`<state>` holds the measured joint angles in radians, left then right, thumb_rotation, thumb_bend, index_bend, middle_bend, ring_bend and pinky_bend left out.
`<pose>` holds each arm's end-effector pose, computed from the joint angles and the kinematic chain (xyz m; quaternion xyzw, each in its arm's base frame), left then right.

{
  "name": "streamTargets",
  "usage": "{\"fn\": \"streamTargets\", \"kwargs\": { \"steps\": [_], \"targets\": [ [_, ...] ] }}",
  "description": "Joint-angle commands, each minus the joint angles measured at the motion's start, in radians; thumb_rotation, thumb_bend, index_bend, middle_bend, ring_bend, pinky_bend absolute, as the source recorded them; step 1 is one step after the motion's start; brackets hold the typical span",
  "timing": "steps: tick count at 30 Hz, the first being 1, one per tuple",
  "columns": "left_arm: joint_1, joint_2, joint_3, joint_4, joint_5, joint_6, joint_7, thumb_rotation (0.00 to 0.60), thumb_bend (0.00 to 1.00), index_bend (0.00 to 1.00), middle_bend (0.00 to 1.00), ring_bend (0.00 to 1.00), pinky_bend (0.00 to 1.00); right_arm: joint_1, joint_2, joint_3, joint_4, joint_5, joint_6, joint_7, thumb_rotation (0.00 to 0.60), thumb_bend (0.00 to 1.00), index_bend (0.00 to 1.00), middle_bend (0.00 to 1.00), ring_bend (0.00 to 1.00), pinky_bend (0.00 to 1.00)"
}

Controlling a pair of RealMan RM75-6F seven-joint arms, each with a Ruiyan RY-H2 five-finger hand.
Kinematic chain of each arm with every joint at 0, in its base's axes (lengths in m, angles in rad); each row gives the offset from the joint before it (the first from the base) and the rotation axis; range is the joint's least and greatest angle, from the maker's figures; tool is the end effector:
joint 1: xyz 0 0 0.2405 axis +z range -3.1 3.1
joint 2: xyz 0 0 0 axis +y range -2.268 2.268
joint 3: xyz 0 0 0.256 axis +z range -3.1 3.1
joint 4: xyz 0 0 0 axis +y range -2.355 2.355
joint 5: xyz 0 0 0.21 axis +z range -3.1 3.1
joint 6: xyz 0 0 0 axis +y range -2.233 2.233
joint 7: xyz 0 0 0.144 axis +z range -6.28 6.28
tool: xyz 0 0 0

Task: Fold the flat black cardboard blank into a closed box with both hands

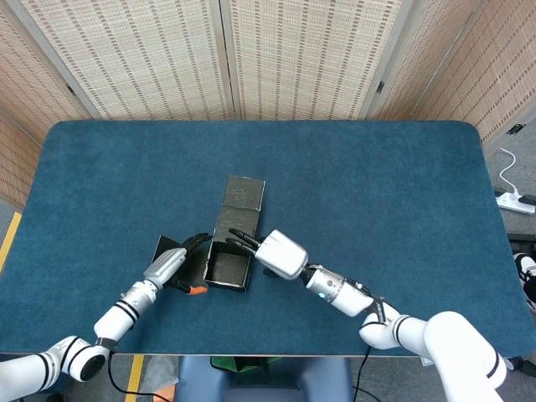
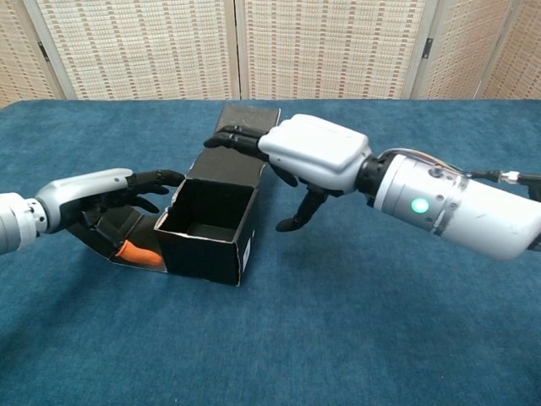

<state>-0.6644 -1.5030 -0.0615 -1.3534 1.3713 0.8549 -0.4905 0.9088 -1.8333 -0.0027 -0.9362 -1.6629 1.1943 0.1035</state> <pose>-0.2078 0.3206 -0.0212 -0.6496 -0.5904 -0.4044 0.2567 -0.0989 -0.3429 -0.0757 0.8111 -0.1737 0.4879 0.2720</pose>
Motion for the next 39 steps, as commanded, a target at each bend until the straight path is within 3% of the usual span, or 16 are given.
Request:
{"fn": "streamTargets", "kwargs": {
  "steps": [1,6,13,25,39],
  "targets": [
    [0.034,0.041,0.006,-0.050,0.019,0.062,0.027,0.600,0.19,0.00,0.00,0.00,0.13,-0.134,0.127,0.034,-0.306,0.179,-0.033,0.008,0.600,0.00,0.00,0.04,0.63,1.00],
    [0.074,0.081,0.007,-0.100,0.042,0.146,0.059,0.600,0.19,0.00,0.00,0.00,0.13,-0.227,0.168,0.054,-0.517,0.357,-0.089,0.065,0.600,0.00,0.00,0.05,0.63,1.00],
    [0.105,0.123,0.004,-0.151,0.054,0.200,0.079,0.600,0.18,0.00,0.00,0.00,0.12,-0.270,0.126,0.102,-0.593,0.531,-0.202,0.172,0.600,0.00,0.00,0.00,0.61,1.00],
    [0.114,0.129,-0.011,-0.145,0.065,0.213,0.024,0.600,0.18,0.00,0.00,0.00,0.12,-0.228,-0.116,0.239,-0.406,0.652,-0.282,0.199,0.600,0.00,0.00,0.00,0.61,1.00],
    [0.129,0.122,-0.005,-0.092,0.106,0.245,-0.070,0.600,0.18,0.00,0.00,0.00,0.12,-0.160,-0.352,0.333,-0.151,0.635,-0.286,0.165,0.600,0.00,0.00,0.00,0.60,1.00]
  ]
}}
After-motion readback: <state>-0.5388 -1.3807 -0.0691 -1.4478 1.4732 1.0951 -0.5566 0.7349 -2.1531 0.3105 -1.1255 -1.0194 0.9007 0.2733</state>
